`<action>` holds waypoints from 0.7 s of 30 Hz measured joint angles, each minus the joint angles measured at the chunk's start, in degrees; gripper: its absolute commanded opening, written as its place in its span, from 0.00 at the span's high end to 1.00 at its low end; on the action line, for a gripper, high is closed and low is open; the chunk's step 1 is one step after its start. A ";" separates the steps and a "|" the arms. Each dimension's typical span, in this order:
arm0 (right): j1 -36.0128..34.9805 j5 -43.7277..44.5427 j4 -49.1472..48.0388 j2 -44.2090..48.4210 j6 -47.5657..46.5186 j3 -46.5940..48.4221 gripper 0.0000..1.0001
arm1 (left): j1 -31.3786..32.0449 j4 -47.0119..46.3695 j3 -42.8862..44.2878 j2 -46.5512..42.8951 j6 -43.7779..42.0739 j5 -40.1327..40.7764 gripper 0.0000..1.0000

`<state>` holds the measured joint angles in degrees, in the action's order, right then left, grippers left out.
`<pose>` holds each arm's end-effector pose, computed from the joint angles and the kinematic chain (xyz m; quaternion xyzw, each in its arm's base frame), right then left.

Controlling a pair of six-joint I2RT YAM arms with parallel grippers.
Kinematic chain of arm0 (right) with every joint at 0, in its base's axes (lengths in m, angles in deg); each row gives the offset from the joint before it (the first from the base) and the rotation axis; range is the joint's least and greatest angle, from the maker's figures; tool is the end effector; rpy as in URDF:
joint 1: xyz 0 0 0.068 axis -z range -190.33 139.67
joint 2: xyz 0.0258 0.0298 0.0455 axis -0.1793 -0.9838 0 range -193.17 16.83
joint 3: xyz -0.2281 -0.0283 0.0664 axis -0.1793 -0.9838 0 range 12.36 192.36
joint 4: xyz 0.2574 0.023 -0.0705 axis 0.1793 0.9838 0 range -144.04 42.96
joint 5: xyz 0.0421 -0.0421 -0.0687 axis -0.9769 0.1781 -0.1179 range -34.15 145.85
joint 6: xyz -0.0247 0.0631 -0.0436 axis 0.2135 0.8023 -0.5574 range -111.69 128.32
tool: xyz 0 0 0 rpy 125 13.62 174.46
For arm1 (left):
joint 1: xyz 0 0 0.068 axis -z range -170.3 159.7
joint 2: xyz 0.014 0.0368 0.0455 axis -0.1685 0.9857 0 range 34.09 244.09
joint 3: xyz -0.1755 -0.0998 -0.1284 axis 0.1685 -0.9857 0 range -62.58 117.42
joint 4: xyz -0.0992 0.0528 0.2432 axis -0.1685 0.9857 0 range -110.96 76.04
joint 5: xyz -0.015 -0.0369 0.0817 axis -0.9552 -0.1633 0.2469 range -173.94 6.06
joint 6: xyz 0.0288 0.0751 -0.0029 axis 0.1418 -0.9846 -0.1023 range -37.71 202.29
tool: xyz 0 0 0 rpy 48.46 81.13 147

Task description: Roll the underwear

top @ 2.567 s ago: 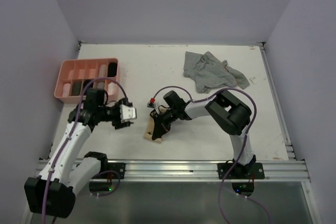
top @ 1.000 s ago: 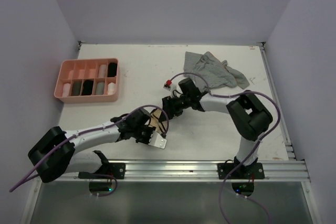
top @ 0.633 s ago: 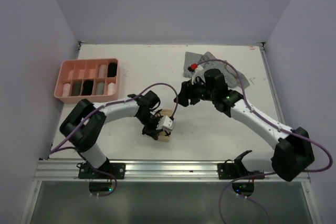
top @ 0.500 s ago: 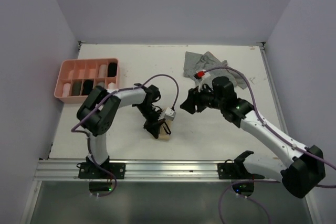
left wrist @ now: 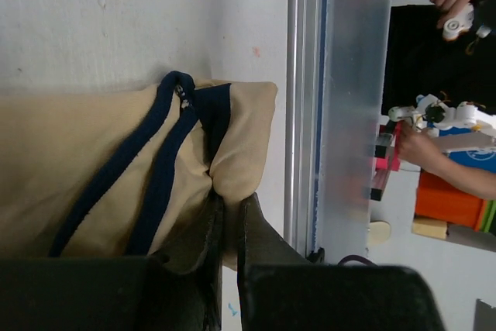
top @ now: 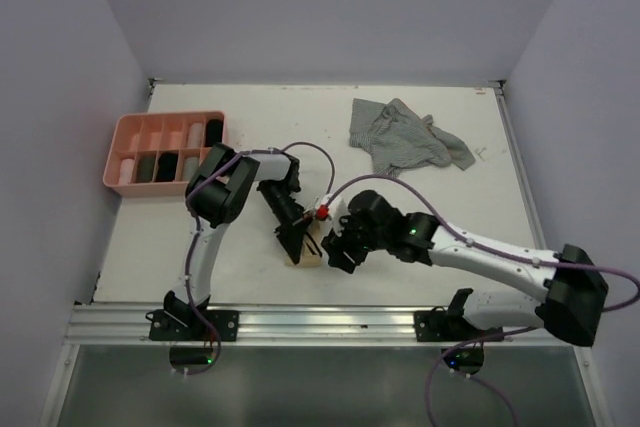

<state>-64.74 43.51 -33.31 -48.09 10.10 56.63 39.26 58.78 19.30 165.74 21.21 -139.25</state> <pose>0.1544 0.2416 0.1945 -0.4413 0.7926 0.2792 0.3149 0.2402 -0.2020 0.0435 -0.4824 -0.6977 0.5017 0.1695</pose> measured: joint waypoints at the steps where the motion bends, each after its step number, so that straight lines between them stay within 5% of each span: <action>1: -2.05 0.98 -0.24 -3.61 -1.60 1.20 0.41 | -0.11 0.63 0.02 0.39 0.02 0.00 0.94; 9: -10.97 6.91 -7.96 -20.92 -12.74 2.93 0.38 | -0.26 2.67 0.02 1.97 0.50 0.02 0.93; 21: -13.79 10.03 -16.61 -26.12 -19.91 2.99 0.40 | -0.31 2.62 -0.09 2.19 1.95 0.09 0.91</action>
<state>-78.54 53.55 -49.92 -74.21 -9.82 59.62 38.95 61.40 19.22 167.93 23.16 -139.16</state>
